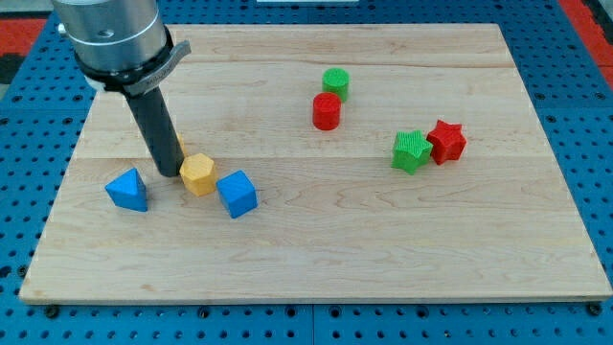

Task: Nudge the blue cube a bit up

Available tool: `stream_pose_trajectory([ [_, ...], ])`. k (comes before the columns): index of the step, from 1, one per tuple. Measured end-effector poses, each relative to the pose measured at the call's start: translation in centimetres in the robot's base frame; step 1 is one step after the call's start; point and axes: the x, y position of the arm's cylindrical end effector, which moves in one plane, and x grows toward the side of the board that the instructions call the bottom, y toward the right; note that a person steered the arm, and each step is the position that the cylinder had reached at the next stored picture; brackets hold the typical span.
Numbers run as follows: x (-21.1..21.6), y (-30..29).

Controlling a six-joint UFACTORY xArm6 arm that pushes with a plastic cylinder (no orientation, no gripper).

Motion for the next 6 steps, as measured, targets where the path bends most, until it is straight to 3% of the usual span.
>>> stream_pose_trajectory([
  [1,6.0,-1.5],
  [2,8.2,2.2],
  [3,5.6,9.2],
  [4,3.4,8.6],
  [6,3.3,7.9],
])
